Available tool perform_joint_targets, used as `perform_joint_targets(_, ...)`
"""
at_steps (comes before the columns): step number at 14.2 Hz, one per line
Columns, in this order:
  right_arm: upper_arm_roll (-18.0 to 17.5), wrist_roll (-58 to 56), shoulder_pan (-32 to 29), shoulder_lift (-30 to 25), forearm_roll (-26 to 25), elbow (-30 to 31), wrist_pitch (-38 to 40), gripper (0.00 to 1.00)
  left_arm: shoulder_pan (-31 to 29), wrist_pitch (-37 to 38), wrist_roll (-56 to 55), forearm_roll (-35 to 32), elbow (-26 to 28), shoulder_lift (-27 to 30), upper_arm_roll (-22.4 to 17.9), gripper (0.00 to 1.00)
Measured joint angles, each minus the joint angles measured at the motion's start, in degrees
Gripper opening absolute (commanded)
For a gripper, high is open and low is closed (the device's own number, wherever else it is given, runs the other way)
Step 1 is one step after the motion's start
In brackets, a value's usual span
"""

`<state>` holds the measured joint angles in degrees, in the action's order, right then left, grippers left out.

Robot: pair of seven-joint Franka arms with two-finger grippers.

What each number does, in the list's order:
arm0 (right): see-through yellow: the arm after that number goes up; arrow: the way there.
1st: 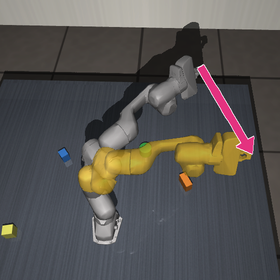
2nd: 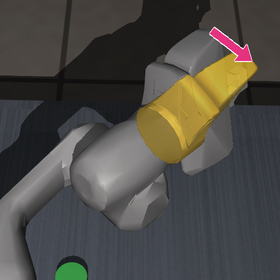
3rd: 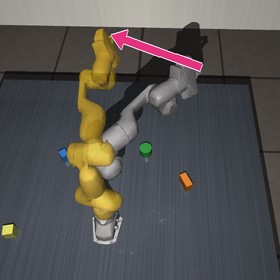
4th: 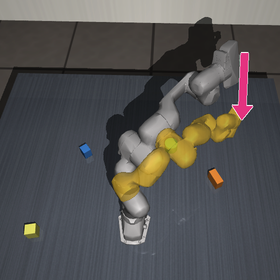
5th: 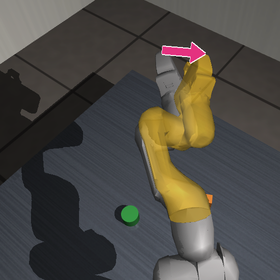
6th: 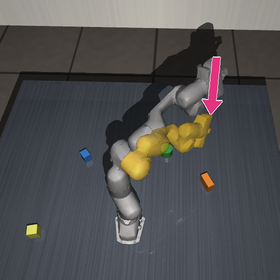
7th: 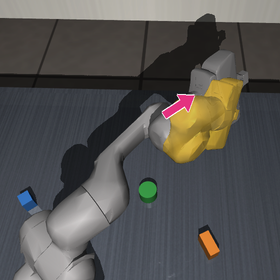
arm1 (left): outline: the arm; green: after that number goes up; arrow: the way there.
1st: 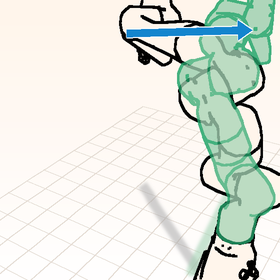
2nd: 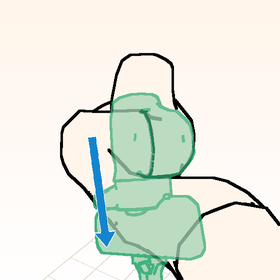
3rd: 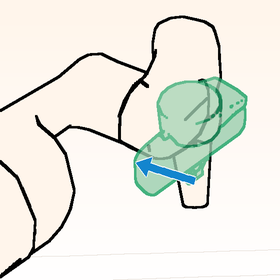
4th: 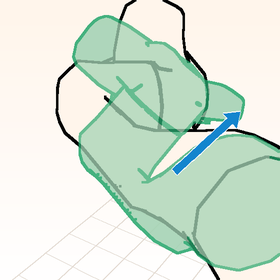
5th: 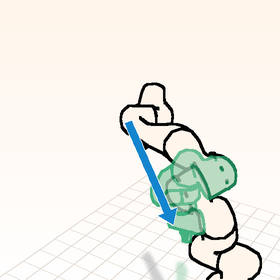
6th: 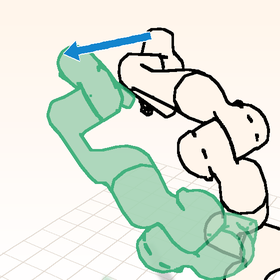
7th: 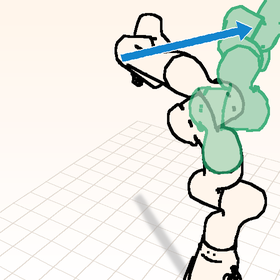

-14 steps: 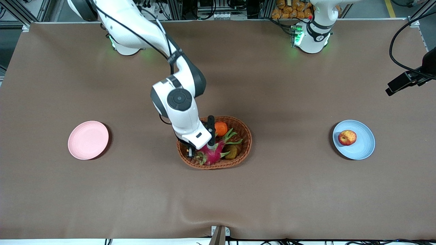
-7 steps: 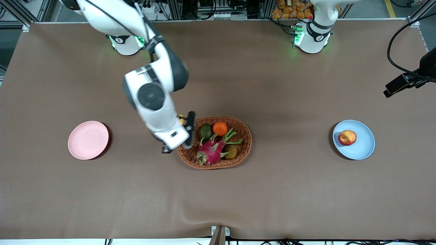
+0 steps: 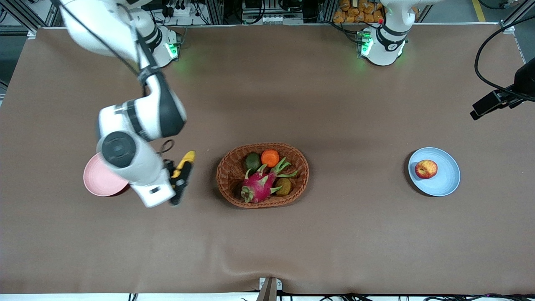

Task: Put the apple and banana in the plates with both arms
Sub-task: 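Carry the yellow banana with the right gripper over the pink plate, then lower the banana onto the pink plate and open the right gripper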

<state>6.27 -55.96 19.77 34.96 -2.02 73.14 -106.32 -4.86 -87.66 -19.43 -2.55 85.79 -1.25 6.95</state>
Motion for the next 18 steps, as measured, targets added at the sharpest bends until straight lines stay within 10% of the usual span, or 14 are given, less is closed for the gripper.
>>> perform_joint_targets(11, 0.0, -0.9, -22.5, 0.3, 0.0, 6.6, 0.3, 0.0, 0.0, 0.5, 1.9, 0.0, 0.0, 0.0, -0.1, 1.0)
perform_joint_targets(12, 0.0, -0.9, -23.1, 0.4, 0.0, 7.3, 0.3, 0.09, 0.0, 0.5, 1.9, 0.0, 0.0, 0.0, -0.1, 1.0)
perform_joint_targets(14, 0.0, -0.9, -24.3, 1.1, 0.1, 8.2, 0.3, 0.81, 0.0, 0.6, 2.0, 0.0, 0.0, 0.0, -0.1, 1.0)
perform_joint_targets(15, 0.0, -0.9, -25.0, 1.6, 0.2, 8.5, 0.3, 1.0, 0.0, 0.6, 2.1, 0.0, 0.0, 0.0, -0.1, 1.0)
perform_joint_targets(18, -0.1, -0.9, -26.7, 2.6, 2.3, 8.5, 0.2, 1.0, 0.0, 0.6, 2.2, 0.0, 0.0, 0.0, -0.1, 1.0)
